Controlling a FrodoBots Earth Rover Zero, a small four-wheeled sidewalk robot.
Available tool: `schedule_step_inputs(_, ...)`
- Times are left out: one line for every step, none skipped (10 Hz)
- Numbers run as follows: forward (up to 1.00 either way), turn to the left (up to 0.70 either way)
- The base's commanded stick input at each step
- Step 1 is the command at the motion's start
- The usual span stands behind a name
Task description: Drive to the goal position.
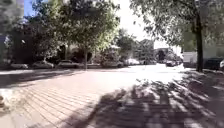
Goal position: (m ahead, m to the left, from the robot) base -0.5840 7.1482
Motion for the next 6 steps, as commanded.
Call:
schedule_step_inputs(0.7, 0.35)
schedule_step_inputs(0.7, 0.35)
schedule_step_inputs(0.7, 0.2)
schedule_step_inputs(0.7, 0.0)
schedule_step_inputs(0.7, 0.0)
schedule_step_inputs(0.7, 0.0)
